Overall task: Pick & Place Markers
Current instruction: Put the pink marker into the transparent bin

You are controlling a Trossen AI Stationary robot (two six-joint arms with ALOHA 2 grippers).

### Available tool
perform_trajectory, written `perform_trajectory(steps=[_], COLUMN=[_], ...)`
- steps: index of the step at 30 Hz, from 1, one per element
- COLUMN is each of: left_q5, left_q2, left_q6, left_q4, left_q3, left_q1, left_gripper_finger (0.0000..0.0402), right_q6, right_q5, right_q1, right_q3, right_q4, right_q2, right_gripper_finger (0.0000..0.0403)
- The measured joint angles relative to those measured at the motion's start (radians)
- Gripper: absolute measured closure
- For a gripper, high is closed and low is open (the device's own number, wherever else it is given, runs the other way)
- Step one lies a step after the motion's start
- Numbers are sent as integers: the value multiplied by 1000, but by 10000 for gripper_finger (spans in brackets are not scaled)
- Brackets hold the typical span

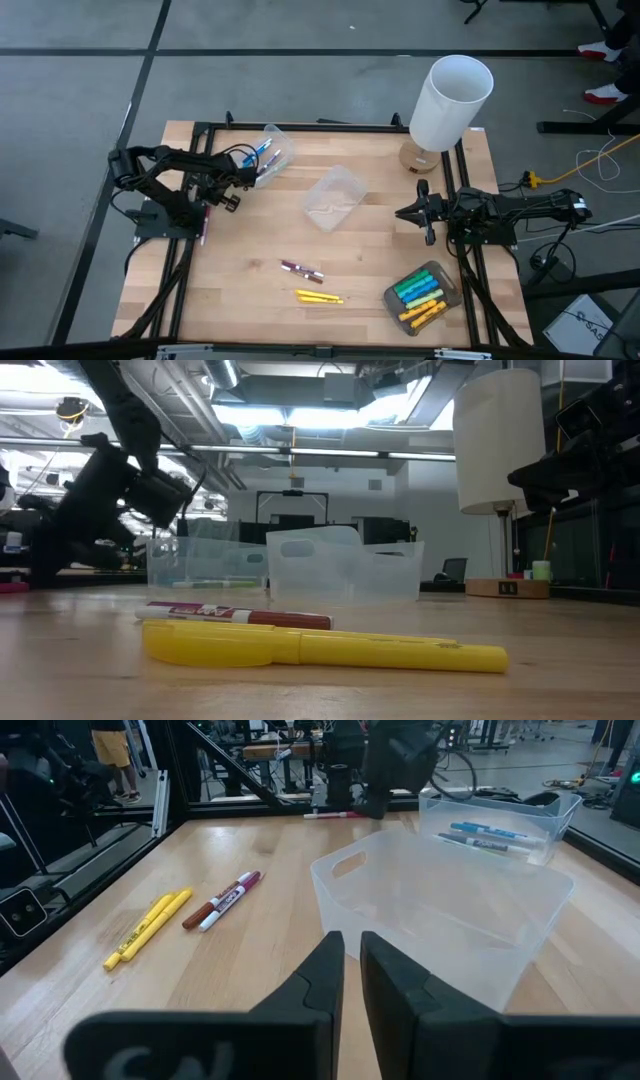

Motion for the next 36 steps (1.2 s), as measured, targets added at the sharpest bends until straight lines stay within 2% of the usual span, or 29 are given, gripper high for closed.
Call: perform_trajectory(steps=[4, 15, 19, 22, 28, 36], left_q5=[17, 58, 102, 175, 207, 306], left_q2=[-1, -1, -1, -1, 0, 0], left_q6=[-10, -41, -38, -41, -70, -156], left_q4=[28, 29, 28, 23, 20, 38], left_q3=[-33, -27, -12, -8, -5, 31], left_q1=[-23, -52, -68, -82, -134, -237], left_gripper_finger=[400, 400, 400, 400, 400, 400], right_q6=[0, 0, 0, 0, 0, 0], right_q5=[0, 0, 0, 0, 0, 0], right_q1=[0, 0, 0, 0, 0, 0], right_q3=[0, 0, 0, 0, 0, 0], right_q4=[0, 0, 0, 0, 0, 0], right_q2=[0, 0, 0, 0, 0, 0], right_gripper_finger=[363, 363, 363, 363, 363, 363])
